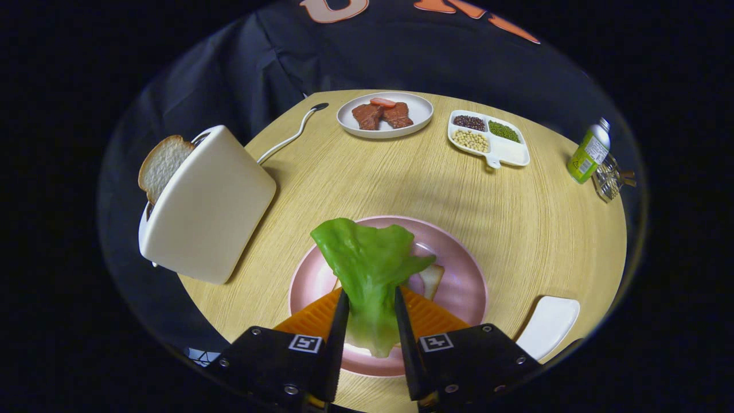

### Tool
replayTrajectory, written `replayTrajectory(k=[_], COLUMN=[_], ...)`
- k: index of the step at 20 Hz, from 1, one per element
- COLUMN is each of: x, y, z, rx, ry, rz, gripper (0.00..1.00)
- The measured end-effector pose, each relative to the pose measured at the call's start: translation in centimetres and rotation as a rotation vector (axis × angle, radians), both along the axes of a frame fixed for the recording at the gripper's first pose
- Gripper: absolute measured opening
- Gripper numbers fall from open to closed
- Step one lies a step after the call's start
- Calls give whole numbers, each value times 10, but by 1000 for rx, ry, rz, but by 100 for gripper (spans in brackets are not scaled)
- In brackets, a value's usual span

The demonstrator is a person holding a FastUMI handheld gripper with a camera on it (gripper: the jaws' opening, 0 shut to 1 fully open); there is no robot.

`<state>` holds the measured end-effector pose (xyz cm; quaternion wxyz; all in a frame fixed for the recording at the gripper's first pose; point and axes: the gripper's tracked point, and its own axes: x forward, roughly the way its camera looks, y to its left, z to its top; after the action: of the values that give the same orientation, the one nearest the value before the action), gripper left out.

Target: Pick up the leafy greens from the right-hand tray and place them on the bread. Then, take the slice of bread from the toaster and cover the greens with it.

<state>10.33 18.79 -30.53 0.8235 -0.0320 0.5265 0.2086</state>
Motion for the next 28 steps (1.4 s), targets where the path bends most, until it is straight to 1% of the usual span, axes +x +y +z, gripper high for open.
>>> replayTrajectory(k=[2, 5, 9, 10, 13, 15, 17, 18, 20, 22, 28], x=[1, 6, 13, 13, 14, 16, 14, 11, 12, 13, 9], y=[-1, -6, -17, -17, -11, -2, 16, 26, 42, 57, 118], z=[-2, -3, 12, 17, 43, 67, 91, 103, 122, 138, 183], rx=[-25, -55, -102, -100, -62, -29, 25, 49, 60, 53, 122], ry=[-8, -13, -60, -64, -84, -109, -120, -118, -139, -162, -168], rz=[-2, -23, -47, -54, -63, -75, -77, -72, -50, -23, 31], gripper=[53, 56, 61, 63, 64, 64, 72, 81, 89, 92, 93])
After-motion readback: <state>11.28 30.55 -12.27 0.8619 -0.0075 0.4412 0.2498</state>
